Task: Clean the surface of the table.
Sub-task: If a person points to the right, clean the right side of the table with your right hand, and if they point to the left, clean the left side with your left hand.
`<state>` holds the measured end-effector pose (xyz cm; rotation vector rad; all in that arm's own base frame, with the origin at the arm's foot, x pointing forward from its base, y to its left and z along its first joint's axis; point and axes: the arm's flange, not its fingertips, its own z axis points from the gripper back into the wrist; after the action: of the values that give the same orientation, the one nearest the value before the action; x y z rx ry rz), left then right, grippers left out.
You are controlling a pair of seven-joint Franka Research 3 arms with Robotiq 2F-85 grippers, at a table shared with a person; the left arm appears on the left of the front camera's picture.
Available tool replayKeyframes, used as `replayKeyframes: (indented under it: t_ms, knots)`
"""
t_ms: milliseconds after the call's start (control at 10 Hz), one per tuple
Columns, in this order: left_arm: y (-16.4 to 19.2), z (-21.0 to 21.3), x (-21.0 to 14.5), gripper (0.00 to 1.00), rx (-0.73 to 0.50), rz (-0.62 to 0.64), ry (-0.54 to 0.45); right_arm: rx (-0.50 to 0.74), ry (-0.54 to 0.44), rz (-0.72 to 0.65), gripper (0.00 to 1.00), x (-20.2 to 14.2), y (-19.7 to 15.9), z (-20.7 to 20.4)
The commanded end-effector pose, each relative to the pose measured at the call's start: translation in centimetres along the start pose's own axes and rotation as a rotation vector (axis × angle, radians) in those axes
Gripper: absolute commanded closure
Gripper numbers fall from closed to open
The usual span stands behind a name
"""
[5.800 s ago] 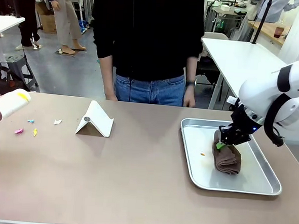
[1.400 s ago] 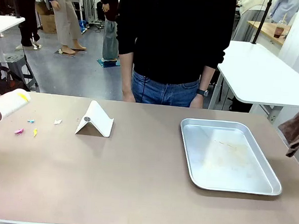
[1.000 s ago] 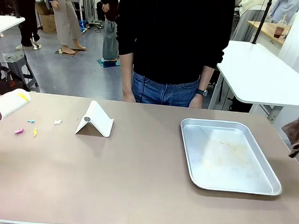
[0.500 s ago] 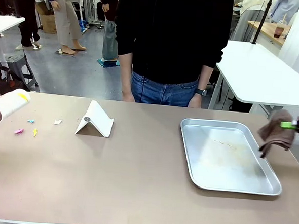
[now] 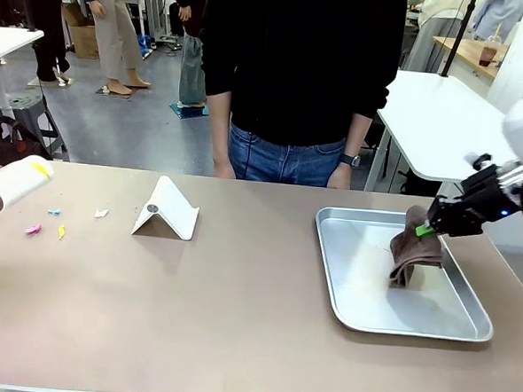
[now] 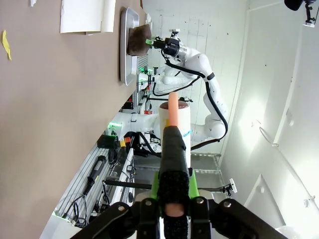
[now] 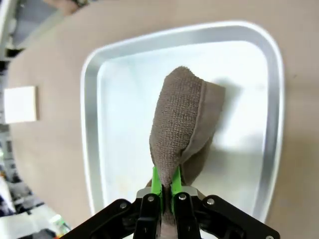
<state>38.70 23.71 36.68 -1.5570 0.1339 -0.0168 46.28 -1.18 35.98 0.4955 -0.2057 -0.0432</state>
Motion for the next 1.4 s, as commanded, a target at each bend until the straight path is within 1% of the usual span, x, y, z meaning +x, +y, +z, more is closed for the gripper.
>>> replayKeyframes:
  t_ms: [0,200,300,400,600,700,900,1300]
  knots:
    - [-0.8,0.5,-0.6,1.0,-0.004,-0.015,0.014,-0.087,0.041,0.01,0.92,2.9,0.2,0.5]
    - [-0.8,0.5,-0.6,1.0,-0.004,-0.015,0.014,-0.137,0.093,0.025,0.92,4.4,0.5,-0.6]
    - [-0.8,0.5,-0.6,1.0,-0.004,-0.015,0.014,-0.149,0.102,0.044,0.92,5.1,0.6,-1.7]
    - [-0.8,0.5,-0.6,1.0,-0.004,-0.015,0.014,-0.092,0.112,0.061,0.92,5.6,0.5,-2.7]
    - [-0.8,0.5,-0.6,1.0,-0.004,-0.015,0.014,-0.093,0.145,0.05,0.92,6.1,-0.4,-5.0]
    - [-0.8,0.5,-0.6,1.0,-0.004,-0.015,0.014,-0.05,0.16,0.048,0.92,6.1,-0.6,-6.1]
    - [-0.8,0.5,-0.6,1.0,-0.004,-0.015,0.014,-0.04,0.159,0.04,0.92,5.8,-0.7,-7.6]
    - [-0.8,0.5,-0.6,1.0,-0.004,-0.015,0.014,0.058,0.162,0.07,0.92,5.7,1.0,-9.8]
